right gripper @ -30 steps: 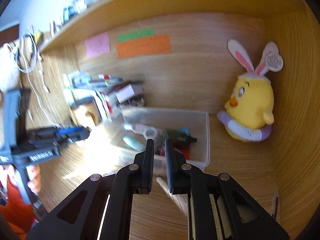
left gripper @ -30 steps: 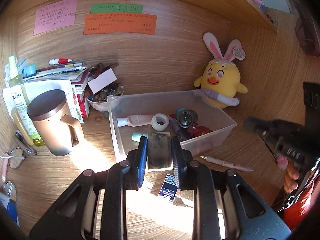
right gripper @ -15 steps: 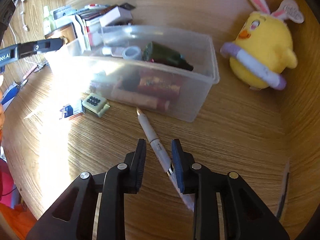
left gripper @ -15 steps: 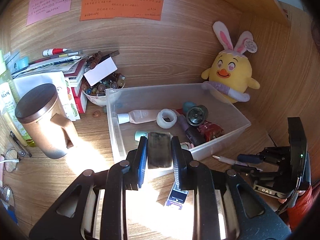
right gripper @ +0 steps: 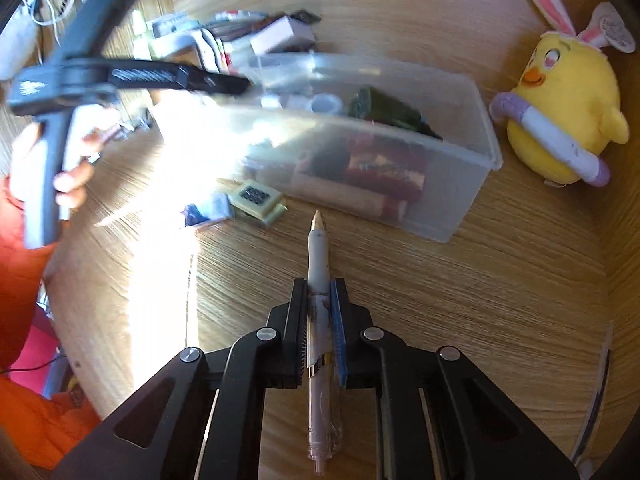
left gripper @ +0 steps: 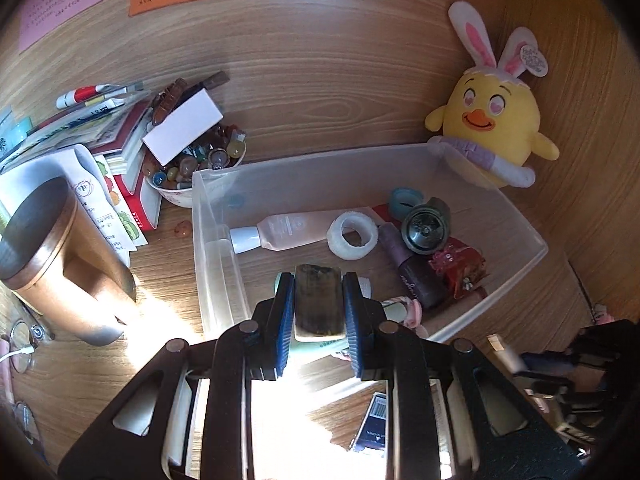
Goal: Organize objects
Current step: 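Carry the eraser and white pen into the clear box, opening both grippers, then grasp the blue Max staple box with the left gripper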
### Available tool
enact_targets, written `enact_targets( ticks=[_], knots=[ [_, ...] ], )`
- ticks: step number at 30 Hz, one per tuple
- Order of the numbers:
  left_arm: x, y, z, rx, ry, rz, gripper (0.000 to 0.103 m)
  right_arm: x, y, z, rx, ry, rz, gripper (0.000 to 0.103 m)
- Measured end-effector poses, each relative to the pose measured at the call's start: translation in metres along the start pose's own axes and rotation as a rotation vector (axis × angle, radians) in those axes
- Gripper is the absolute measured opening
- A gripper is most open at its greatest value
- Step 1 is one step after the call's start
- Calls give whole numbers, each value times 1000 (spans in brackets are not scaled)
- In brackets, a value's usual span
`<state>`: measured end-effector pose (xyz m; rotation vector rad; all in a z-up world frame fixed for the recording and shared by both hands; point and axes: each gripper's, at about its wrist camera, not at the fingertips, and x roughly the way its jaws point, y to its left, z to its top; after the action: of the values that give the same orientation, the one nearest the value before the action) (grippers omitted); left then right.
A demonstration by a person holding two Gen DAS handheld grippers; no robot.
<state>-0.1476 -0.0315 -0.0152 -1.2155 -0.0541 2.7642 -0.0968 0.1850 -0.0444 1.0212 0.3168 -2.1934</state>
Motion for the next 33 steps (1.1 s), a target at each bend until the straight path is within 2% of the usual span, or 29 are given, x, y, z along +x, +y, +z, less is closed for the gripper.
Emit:
enact_targets(
  ticks=[7, 9, 11, 13, 17, 21, 25, 33],
  knots=[
    [-1, 3, -2, -14, -5, -13, 23, -46, -5, 21, 49, -167, -14, 10],
    [-6, 2, -3, -9, -17, -12, 28, -55, -6, 33, 60, -212, -24, 10],
    [-14, 0, -4, -2, -39, -5, 41, -61, -8, 45, 75, -246, -25, 10],
    [-26, -2, -6, 8, -70, 0, 47, -67, -8, 57, 88, -285, -26, 10],
    [-44, -7, -9, 29, -107, -21, 50, -75, -13, 78, 100, -343, -10, 10],
    [-57, -13, -16, 57, -129, -29, 57, -84, -17, 98, 95, -390, -66, 10],
    [-64, -21, -27, 83, -128, -40, 57, -75, -19, 110, 70, -384, -170, 10],
    [-58, -29, -51, 101, -79, -49, 57, -24, -12, 113, -5, -263, -312, 10]
  ],
)
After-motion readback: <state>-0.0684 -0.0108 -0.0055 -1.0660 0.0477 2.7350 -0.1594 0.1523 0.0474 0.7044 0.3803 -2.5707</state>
